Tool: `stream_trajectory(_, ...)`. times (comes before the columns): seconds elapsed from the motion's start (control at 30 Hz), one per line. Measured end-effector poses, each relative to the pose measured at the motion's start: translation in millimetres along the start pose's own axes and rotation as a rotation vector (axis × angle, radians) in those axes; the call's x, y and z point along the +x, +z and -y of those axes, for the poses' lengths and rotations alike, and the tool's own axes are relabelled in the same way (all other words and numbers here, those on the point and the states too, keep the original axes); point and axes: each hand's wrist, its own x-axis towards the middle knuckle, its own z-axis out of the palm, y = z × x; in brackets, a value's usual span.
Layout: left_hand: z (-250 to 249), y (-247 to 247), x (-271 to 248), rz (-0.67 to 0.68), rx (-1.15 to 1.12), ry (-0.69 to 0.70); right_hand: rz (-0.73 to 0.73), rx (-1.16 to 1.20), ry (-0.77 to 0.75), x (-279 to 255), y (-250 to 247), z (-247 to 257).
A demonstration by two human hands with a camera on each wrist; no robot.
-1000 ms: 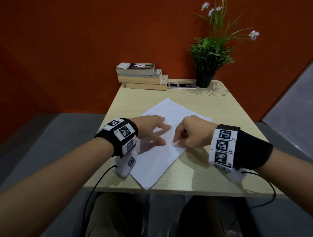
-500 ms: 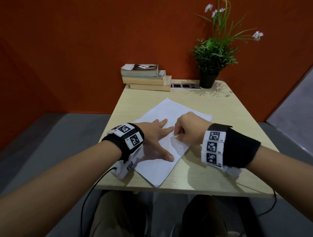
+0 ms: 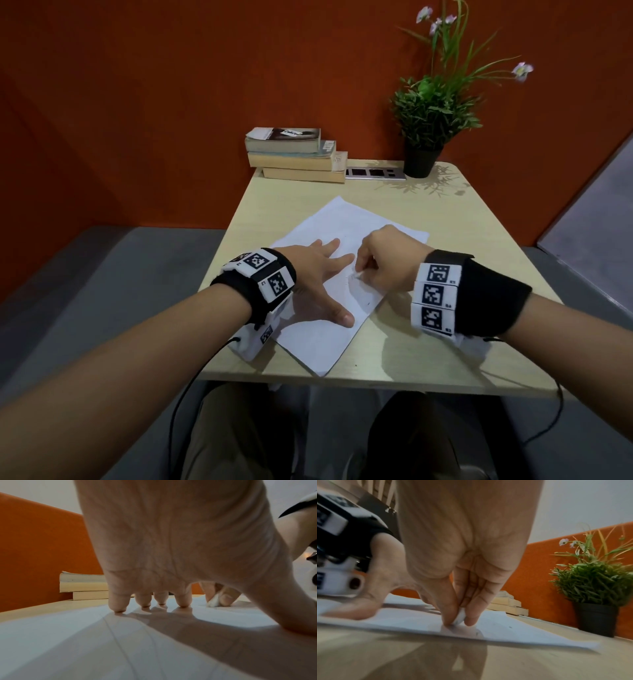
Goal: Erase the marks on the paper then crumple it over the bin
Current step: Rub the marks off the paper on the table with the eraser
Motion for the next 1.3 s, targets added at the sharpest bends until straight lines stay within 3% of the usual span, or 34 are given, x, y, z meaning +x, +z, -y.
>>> stream_trajectory(0.27, 3.3, 4.1, 5.4, -0.002, -0.006, 0.008, 0.158, 0.019, -0.102, -38.3, 9.0, 6.2)
stream_trajectory(0.5, 6.2, 3.3, 7.9, 0.009, -0.017, 0.007, 0.013, 0.012, 0.002, -7.0, 0.0, 9.1)
stream_trajectory(0.77, 5.9, 6.8, 10.3, 0.001, 0.004, 0.015, 0.139, 0.026, -0.088, -37.3, 5.7, 15.6)
stream_trajectory(0.97, 5.7, 4.2, 9.4, 0.004, -0.001, 0.015, 0.038, -0.002, -0.033, -10.4, -1.2, 12.1)
stream_trajectory(1.2, 5.6, 6.2, 11.8, 0.004, 0.004, 0.010, 0.139, 0.032, -0.083, -41.9, 7.3, 18.3)
stream_trajectory(1.3, 5.8, 6.2, 12.2, 0.005, 0.005, 0.007, 0.122, 0.015, -0.073, -31.7, 3.1, 15.8)
